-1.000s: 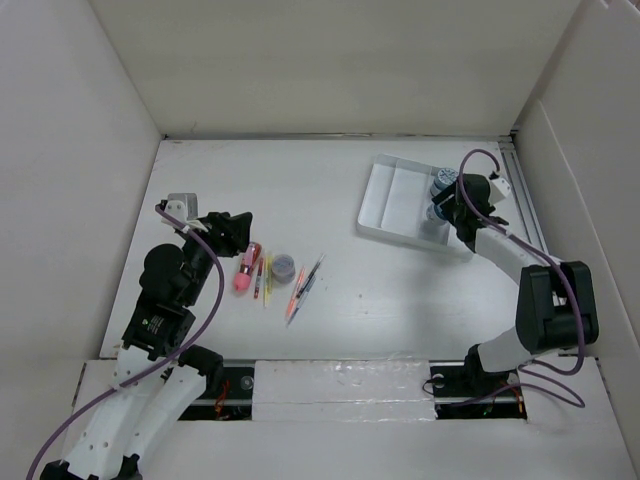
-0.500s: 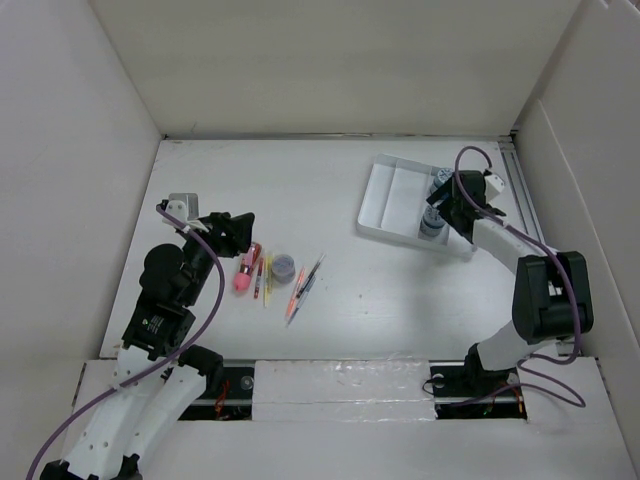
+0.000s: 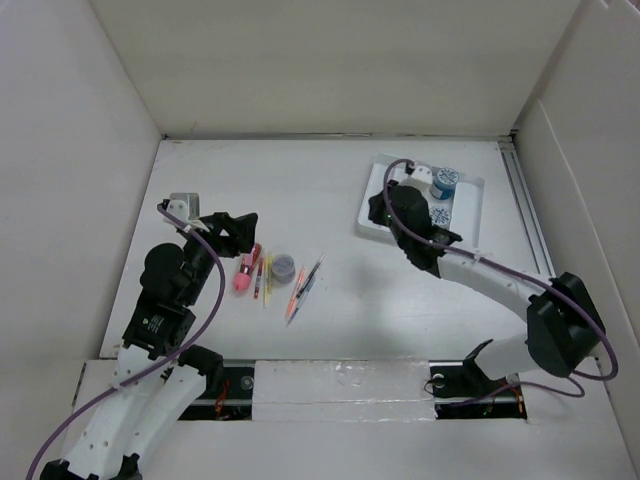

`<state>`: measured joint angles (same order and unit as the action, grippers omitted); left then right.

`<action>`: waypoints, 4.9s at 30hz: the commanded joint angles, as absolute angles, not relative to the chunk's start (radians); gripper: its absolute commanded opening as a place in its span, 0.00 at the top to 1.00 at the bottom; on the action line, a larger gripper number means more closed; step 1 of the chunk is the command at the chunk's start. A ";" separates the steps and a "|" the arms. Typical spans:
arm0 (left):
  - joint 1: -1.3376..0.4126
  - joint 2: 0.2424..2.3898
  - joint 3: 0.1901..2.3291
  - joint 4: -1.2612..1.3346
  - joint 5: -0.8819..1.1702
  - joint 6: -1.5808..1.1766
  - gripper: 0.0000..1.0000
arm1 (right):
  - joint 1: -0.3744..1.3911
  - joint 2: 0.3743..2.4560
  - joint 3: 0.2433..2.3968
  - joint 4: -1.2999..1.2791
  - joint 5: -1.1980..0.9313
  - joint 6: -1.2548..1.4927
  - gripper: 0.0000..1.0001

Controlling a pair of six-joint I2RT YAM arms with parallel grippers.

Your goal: Organize the desk

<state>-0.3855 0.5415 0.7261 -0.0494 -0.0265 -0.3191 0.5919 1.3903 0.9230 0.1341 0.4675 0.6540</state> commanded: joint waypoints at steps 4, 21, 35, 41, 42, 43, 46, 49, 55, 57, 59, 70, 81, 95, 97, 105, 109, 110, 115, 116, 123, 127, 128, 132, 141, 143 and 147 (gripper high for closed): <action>-0.387 0.540 0.738 -0.008 -0.024 -0.311 0.35 | 0.819 1.537 1.009 0.244 0.477 0.499 0.85; -0.387 0.548 0.739 -0.008 -0.006 -0.308 0.34 | 1.026 1.905 1.290 0.107 0.103 0.348 0.05; -0.387 0.548 0.739 -0.006 -0.006 -0.304 0.35 | 1.037 2.026 1.345 0.091 0.305 0.382 0.09; -0.387 0.545 0.736 -0.006 0.023 -0.305 0.34 | 1.048 1.991 1.304 0.136 0.357 0.445 0.40; -0.387 0.545 0.736 -0.006 0.023 -0.305 0.34 | 1.048 1.991 1.304 0.137 0.357 0.445 0.40; -0.387 0.545 0.736 -0.008 0.020 -0.305 0.34 | 1.048 1.976 1.304 0.141 0.367 0.455 0.44; -0.387 0.557 0.741 -0.006 0.024 -0.304 0.34 | 1.048 1.915 1.286 0.192 0.383 0.468 0.50; -0.387 0.546 0.736 -0.006 0.025 -0.302 0.34 | 1.048 1.859 1.284 0.206 0.458 0.472 0.51; -0.387 0.540 0.733 -0.006 0.029 -0.302 0.34 | 0.899 1.704 1.195 0.253 0.436 0.566 0.53; -0.387 0.545 0.735 -0.006 0.023 -0.302 0.34 | 0.806 1.668 1.167 0.249 0.434 0.625 0.53; -0.387 0.543 0.735 -0.008 0.040 -0.302 0.34 | 0.680 1.615 1.117 0.233 0.445 0.669 0.53; -0.387 0.554 0.739 -0.008 0.038 -0.304 0.34 | 0.338 1.563 1.082 0.104 0.586 0.770 0.52; -0.387 0.542 0.736 -0.008 0.049 -0.302 0.34 | 0.017 1.635 1.092 0.104 0.446 0.907 0.52; -0.387 0.532 0.736 -0.006 0.049 -0.302 0.34 | -0.103 1.802 1.276 -0.101 0.383 0.919 0.50; -0.387 0.538 0.735 -0.006 0.048 -0.301 0.34 | -0.112 1.802 1.284 -0.103 0.403 0.916 0.50; -0.387 0.535 0.733 -0.008 0.058 -0.302 0.34 | -0.121 1.851 1.361 -0.186 0.434 0.881 0.43; -0.387 0.538 0.738 -0.006 0.049 -0.302 0.34 | -0.121 1.864 1.371 -0.190 0.405 0.868 0.34; -0.387 0.540 0.736 -0.008 0.049 -0.302 0.34 | -0.121 1.867 1.374 -0.187 0.400 0.864 0.33; -0.387 0.535 0.736 -0.006 0.049 -0.302 0.34 | -0.121 1.885 1.390 -0.199 0.361 0.859 0.26; -0.387 0.538 0.736 -0.008 0.049 -0.302 0.34 | -0.121 1.882 1.387 -0.195 0.356 0.854 0.26; -0.387 0.543 0.736 -0.008 0.049 -0.302 0.34 | -0.065 1.766 1.273 -0.088 0.379 0.857 0.22; -0.387 0.538 0.739 -0.008 0.043 -0.304 0.40 | 0.069 1.629 1.171 0.050 0.428 0.816 0.39; -0.387 0.540 0.739 -0.008 0.037 -0.302 0.43 | 0.150 1.600 1.151 0.105 0.443 0.802 0.43; -0.387 0.540 0.741 -0.008 0.029 -0.301 0.82 | 0.351 1.546 1.101 0.201 0.503 0.761 0.87; -0.387 0.519 0.746 -0.008 0.011 -0.307 0.87 | 0.716 1.752 1.284 0.117 0.121 0.792 0.84; -0.387 0.515 0.747 -0.012 -0.035 -0.310 0.73 | 0.800 1.805 1.322 0.098 0.114 0.790 0.68; -0.387 0.489 0.741 -0.006 -0.031 -0.310 0.65 | 0.882 1.888 1.440 0.039 0.115 0.773 0.40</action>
<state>-0.3859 0.5121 0.7261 -0.0494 -0.0135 -0.3088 0.8482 1.8736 1.3323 0.0605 0.1486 0.7860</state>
